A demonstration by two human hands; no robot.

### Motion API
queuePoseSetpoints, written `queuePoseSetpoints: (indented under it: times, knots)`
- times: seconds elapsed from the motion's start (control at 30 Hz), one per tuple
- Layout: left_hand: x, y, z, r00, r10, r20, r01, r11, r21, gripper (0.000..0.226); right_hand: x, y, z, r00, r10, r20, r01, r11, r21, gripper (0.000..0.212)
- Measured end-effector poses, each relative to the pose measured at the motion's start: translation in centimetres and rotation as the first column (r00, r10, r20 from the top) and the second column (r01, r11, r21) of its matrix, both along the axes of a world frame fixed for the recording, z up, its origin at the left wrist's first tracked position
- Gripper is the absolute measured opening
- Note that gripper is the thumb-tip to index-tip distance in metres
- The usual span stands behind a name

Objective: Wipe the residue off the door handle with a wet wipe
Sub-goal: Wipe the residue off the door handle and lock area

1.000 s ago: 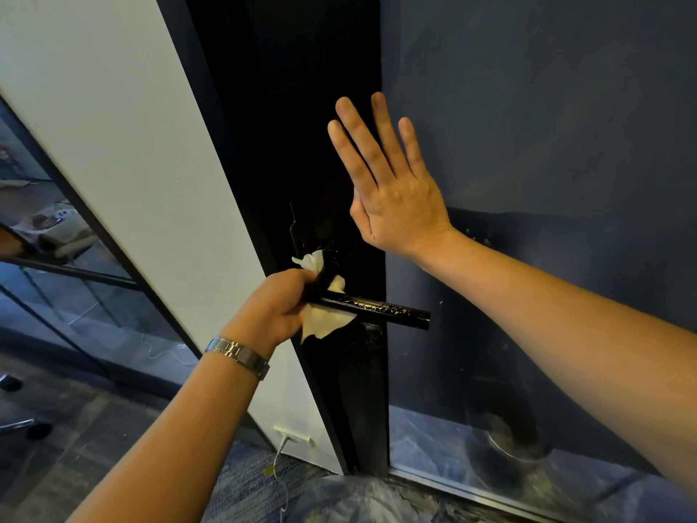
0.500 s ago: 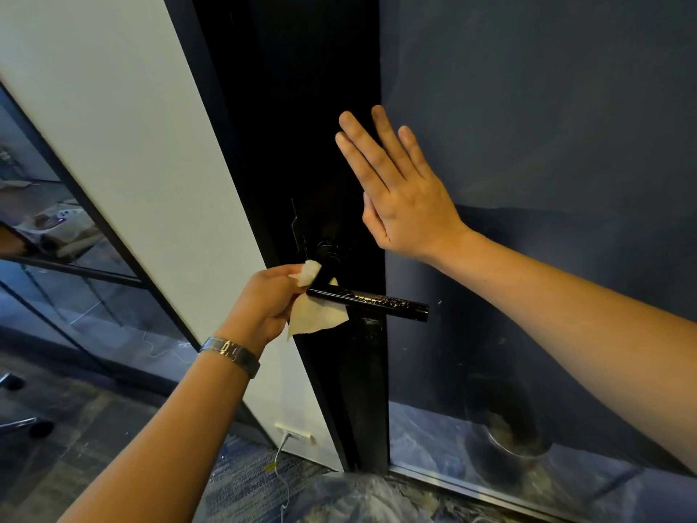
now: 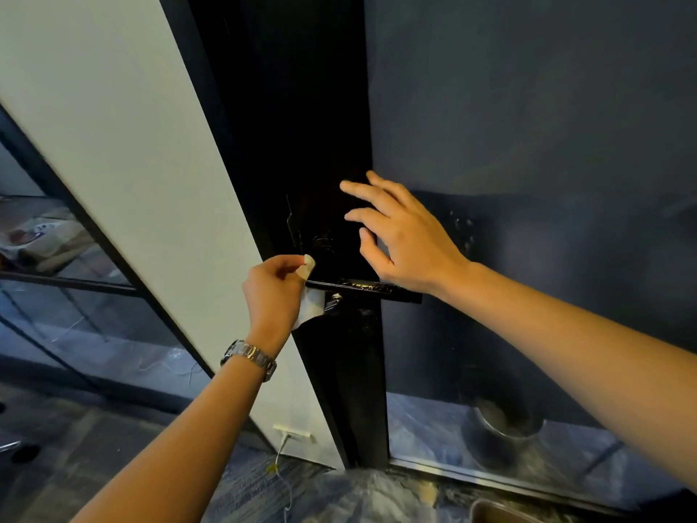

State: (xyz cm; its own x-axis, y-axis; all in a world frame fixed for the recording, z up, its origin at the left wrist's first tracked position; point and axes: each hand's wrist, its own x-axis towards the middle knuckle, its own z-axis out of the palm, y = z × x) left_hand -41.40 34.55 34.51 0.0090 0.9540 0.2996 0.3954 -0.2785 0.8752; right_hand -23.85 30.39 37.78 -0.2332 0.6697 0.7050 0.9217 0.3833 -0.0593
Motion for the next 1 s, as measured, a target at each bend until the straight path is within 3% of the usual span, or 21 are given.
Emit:
queuePoseSetpoints:
  times: [0.1,0.17,0.23,0.43,0.57,0.7,0.77,0.87,0.9,1.0]
  knots:
    - [-0.5,-0.2,-0.7,0.995,0.000,-0.096,0.009,0.996,0.087,0.016,-0.9,-1.2,0.3,0.993,-0.086,-0.085,0.073,0.987,-0.142,0.034]
    - [-0.7,0.0,-1.4,0.990,-0.012,-0.140,0.028,0.993,0.116,0.018,-1.7,-1.8,0.0,0.985,-0.172,-0.015,0.153,0.911,-0.383,0.044]
    - [-0.5,0.4,-2.1,0.979,-0.040,-0.198,0.066,0.990,0.123,0.019,-2.4,-2.2,-0.8,0.977,-0.215,0.020,0.196,0.844,-0.500,0.053]
    - [1.4,0.2,-4.0,0.925,-0.169,-0.341,0.211,0.973,0.091,0.016,-3.6,-2.5,-1.9,0.947,-0.322,0.008,0.282,0.817,-0.503,0.060]
    - [0.7,-0.2,-5.4,0.782,-0.314,-0.538,0.452,0.881,0.143,0.022,-3.8,-2.6,-1.8,0.937,-0.348,-0.012,0.298,0.820,-0.489,0.058]
    - [0.0,0.3,-5.6,0.872,-0.213,-0.442,0.319,0.930,0.182,0.026,-4.0,-2.5,-1.7,0.933,-0.357,-0.041,0.290,0.815,-0.503,0.056]
    - [0.4,0.1,-5.9,0.802,-0.253,-0.541,0.405,0.896,0.181,0.024,-4.1,-2.4,-1.7,0.925,-0.372,-0.072,0.286,0.811,-0.509,0.055]
    - [1.1,0.1,-6.4,0.606,-0.335,-0.722,0.633,0.753,0.181,0.025,-4.1,-2.4,-1.6,0.918,-0.376,-0.128,0.261,0.814,-0.519,0.053]
    - [1.1,0.4,-6.4,0.577,-0.317,-0.753,0.654,0.731,0.194,0.025,-4.1,-2.5,-1.6,0.917,-0.374,-0.141,0.250,0.813,-0.526,0.053]
    - [0.6,0.5,-6.6,0.656,-0.251,-0.712,0.567,0.787,0.244,0.023,-4.1,-2.5,-1.6,0.918,-0.369,-0.146,0.240,0.809,-0.536,0.052]
